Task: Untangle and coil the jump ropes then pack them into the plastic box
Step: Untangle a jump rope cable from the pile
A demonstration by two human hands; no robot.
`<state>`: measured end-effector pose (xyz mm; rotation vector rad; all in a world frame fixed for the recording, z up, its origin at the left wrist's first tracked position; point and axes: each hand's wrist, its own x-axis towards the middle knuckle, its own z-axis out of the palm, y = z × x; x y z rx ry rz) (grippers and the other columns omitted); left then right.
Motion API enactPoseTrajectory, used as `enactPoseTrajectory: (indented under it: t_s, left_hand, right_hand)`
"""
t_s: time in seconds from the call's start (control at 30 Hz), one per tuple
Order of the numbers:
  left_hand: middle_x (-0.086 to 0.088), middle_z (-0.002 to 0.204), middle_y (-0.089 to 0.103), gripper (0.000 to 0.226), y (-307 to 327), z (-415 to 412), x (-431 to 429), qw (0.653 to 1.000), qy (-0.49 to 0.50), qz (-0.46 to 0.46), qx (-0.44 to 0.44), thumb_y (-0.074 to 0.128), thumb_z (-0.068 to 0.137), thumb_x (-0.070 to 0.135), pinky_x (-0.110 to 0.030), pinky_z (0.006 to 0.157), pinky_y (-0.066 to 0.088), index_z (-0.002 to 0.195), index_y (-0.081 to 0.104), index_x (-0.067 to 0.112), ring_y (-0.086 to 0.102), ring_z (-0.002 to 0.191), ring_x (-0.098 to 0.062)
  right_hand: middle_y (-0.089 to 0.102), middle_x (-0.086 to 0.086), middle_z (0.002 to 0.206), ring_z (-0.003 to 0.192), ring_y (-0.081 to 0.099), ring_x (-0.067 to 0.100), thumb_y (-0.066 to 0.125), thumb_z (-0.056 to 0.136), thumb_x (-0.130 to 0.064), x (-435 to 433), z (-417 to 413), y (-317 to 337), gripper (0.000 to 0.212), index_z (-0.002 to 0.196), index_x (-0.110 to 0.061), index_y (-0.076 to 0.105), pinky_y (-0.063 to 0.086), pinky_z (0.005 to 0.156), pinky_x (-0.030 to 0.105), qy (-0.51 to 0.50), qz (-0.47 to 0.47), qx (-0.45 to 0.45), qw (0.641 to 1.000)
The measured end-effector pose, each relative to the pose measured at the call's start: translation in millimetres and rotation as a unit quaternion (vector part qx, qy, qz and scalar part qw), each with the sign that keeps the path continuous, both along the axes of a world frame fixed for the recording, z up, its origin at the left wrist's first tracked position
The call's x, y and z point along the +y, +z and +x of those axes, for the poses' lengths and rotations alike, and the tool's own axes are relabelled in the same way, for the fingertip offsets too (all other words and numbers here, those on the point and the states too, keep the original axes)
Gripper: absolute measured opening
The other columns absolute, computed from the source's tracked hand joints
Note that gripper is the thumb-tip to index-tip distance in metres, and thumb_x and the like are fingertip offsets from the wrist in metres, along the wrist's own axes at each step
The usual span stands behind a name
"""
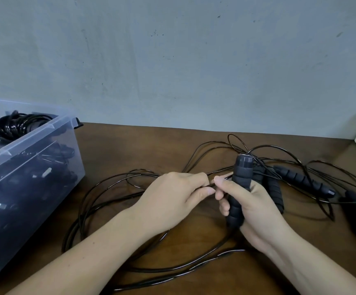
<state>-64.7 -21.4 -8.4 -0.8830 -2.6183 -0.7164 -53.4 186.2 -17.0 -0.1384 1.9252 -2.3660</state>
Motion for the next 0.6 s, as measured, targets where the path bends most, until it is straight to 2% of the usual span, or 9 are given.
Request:
enactPoseTrajectory:
  t_s: [0.07,0.17,0.33,0.43,0.5,0.6]
  left_hand:
    - [0.012,0.073,0.055,0.026,-1,-1,-1,1.000,0.003,-0.009,-0.005,0.049,0.108,0.052,-0.020,0.058,0.038,0.094,0.058,0.033,0.056,0.073,-0.010]
    - [0.011,0.072,0.057,0.028,2,-7,-9,1.000,0.024,0.002,0.001,0.050,0.107,0.053,-0.023,0.059,0.042,0.090,0.057,0.033,0.057,0.072,-0.008]
    - [0.009,0.068,0.055,0.032,7,-20,-26,0.996,0.076,0.038,0.002,0.052,0.107,0.052,-0.028,0.057,0.041,0.084,0.057,0.029,0.056,0.068,-0.011]
    - [0.008,0.067,0.054,0.034,5,-18,-24,0.997,0.061,0.036,-0.005,0.051,0.107,0.052,-0.026,0.056,0.040,0.083,0.057,0.029,0.055,0.066,-0.011]
    - [0.009,0.070,0.057,0.033,3,-12,-16,0.999,0.037,0.018,-0.003,0.050,0.107,0.054,-0.030,0.060,0.045,0.085,0.059,0.030,0.056,0.068,-0.010]
    - [0.008,0.075,0.058,0.033,-3,-6,-4,1.000,0.009,-0.012,0.007,0.049,0.107,0.056,-0.037,0.065,0.050,0.089,0.059,0.031,0.057,0.073,-0.011]
  right_hand:
    - [0.060,0.018,0.077,0.059,0.046,0.023,0.074,0.096,-0.018,3,-2,3,0.015,0.083,-0.009,0.073,0.045,0.059,0.031,-0.009,-0.008,0.005,1.000]
    - [0.059,0.011,0.075,0.058,0.044,0.018,0.074,0.094,-0.014,17,-10,14,0.008,0.089,-0.010,0.071,0.040,0.053,0.027,-0.056,-0.068,0.003,0.996]
    - [0.059,0.003,0.077,0.061,0.045,0.014,0.073,0.099,-0.022,46,-23,25,0.015,0.105,-0.008,0.070,0.041,0.053,0.023,-0.115,-0.127,-0.004,0.985]
    - [0.060,0.005,0.079,0.061,0.046,0.014,0.073,0.098,-0.026,35,-20,19,0.031,0.116,-0.001,0.073,0.040,0.053,0.025,-0.097,-0.106,-0.012,0.990]
    - [0.061,0.009,0.080,0.060,0.047,0.017,0.074,0.097,-0.027,23,-15,13,0.037,0.121,0.002,0.072,0.040,0.053,0.027,-0.071,-0.084,-0.011,0.994]
    - [0.062,0.016,0.080,0.059,0.048,0.021,0.075,0.093,-0.026,7,-6,4,0.035,0.114,0.001,0.075,0.042,0.056,0.031,-0.027,-0.047,0.004,0.999]
